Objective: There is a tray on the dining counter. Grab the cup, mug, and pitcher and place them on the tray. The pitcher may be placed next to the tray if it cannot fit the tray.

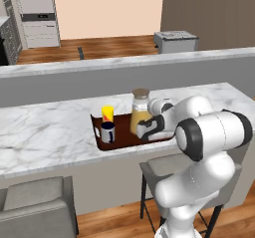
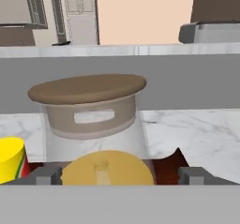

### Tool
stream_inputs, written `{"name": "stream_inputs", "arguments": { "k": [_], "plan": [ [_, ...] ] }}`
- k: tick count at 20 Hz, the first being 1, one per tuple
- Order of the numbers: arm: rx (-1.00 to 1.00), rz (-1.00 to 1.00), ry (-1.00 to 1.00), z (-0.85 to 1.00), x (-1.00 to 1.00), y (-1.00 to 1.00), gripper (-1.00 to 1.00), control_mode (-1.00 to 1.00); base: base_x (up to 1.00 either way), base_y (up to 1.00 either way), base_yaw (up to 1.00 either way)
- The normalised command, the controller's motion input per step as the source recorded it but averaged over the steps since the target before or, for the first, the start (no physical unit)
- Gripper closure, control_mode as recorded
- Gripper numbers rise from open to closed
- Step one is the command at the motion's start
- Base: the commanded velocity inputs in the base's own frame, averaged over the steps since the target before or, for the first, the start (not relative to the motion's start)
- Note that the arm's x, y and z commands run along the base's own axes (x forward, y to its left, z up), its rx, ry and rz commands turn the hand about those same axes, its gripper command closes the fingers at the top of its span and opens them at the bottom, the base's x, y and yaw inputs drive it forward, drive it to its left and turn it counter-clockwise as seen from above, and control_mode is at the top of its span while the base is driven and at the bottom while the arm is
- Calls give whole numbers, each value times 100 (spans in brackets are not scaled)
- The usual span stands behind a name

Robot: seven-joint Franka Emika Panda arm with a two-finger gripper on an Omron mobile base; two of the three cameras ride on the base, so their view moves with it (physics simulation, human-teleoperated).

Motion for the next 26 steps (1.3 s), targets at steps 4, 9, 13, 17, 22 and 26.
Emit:
{"name": "stream_inputs", "arguments": {
  "k": [4, 9, 13, 17, 22, 26],
  "plan": [
    [0, 0, 2, -1, -23, -35, -100, -100, 0, 0, 0],
    [0, 0, 1, -2, -12, -42, -100, -100, 0, 0, 0],
    [0, 0, 1, -5, -3, -30, -100, -100, 0, 0, 0],
    [0, 0, 10, 1, -39, -42, -100, -100, 0, 0, 0],
    [0, 0, 42, 28, -28, -17, -100, -100, 0, 0, 0],
    [0, 0, 56, 43, -17, -7, -100, -100, 0, 0, 0]
  ]
}}
